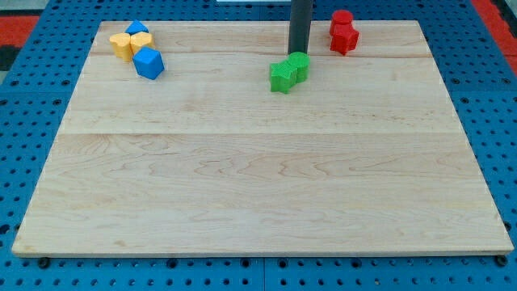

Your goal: Push the green star and green circle towards center of the board

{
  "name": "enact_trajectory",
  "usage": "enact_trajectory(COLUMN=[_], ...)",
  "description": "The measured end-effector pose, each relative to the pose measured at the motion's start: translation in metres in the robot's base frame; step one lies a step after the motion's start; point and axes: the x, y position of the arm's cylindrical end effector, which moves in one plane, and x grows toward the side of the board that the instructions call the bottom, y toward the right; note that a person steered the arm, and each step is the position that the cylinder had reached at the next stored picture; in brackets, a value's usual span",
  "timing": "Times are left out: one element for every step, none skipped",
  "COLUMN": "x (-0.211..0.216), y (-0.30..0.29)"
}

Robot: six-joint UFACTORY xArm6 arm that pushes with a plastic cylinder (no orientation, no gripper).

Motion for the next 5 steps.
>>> enact_trajectory(x=[0.016,0.050,0.055,0.050,0.026], y=[0.026,0.017,-0.045,-0.070,-0.072])
